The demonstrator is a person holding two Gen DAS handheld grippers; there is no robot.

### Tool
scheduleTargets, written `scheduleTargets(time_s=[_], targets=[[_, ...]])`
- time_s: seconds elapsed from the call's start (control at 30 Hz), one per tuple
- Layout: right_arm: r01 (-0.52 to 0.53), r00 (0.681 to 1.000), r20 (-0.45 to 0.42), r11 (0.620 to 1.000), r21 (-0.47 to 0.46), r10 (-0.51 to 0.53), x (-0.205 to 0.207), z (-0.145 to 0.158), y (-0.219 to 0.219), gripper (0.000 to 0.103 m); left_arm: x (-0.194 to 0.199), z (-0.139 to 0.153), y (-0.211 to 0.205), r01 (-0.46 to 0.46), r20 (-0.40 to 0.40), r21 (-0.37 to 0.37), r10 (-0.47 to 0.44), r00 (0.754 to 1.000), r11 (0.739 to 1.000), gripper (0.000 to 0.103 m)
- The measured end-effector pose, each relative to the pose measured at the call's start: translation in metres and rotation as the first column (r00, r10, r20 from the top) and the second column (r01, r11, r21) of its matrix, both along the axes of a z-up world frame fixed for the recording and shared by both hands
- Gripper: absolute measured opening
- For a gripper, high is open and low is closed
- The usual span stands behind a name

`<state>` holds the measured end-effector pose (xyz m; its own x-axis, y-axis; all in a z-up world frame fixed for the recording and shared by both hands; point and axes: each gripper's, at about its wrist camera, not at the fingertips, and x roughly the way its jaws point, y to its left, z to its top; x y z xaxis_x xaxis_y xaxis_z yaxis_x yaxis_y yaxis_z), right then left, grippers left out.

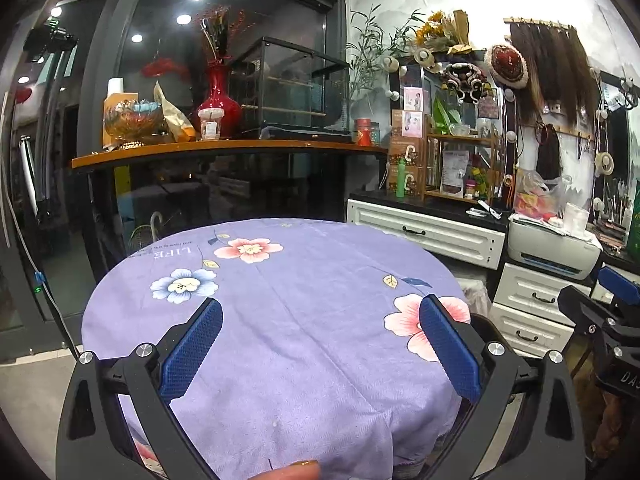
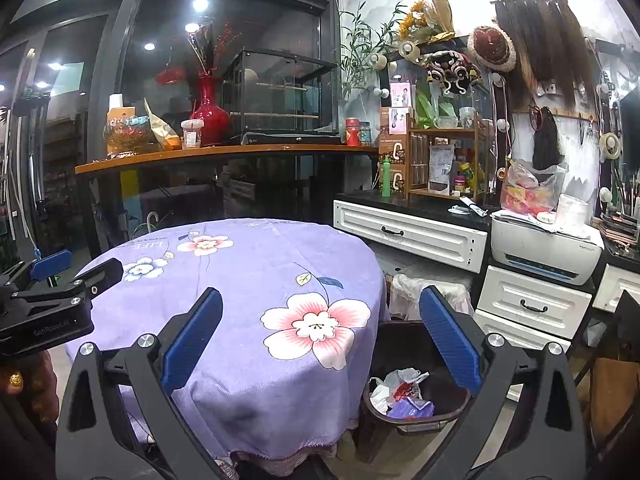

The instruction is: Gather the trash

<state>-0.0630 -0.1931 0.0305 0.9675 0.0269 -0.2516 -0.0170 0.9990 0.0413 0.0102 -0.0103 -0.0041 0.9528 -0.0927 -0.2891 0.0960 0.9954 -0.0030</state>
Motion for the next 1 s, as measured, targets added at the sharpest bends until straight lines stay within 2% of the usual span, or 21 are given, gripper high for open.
scheduleTargets(time_s=[0.17, 1.0], targets=[[-0.001, 1.0, -0.006, 1.0, 0.002, 0.001, 0.0004, -0.0017, 0.0006, 0.097, -0.0025, 0.003, 0.0055, -0.007, 0.013, -0.017, 0.007, 1.0, 1.0, 0.097], [-0.011, 1.0, -0.022, 1.0, 0.008, 0.011, 0.0041, -0.0097, 0.0012, 0.097, -0.0022, 0.006, 0.0068, -0.017, 0.027, -0.007, 0.017, 0.999, 1.0, 0.097]])
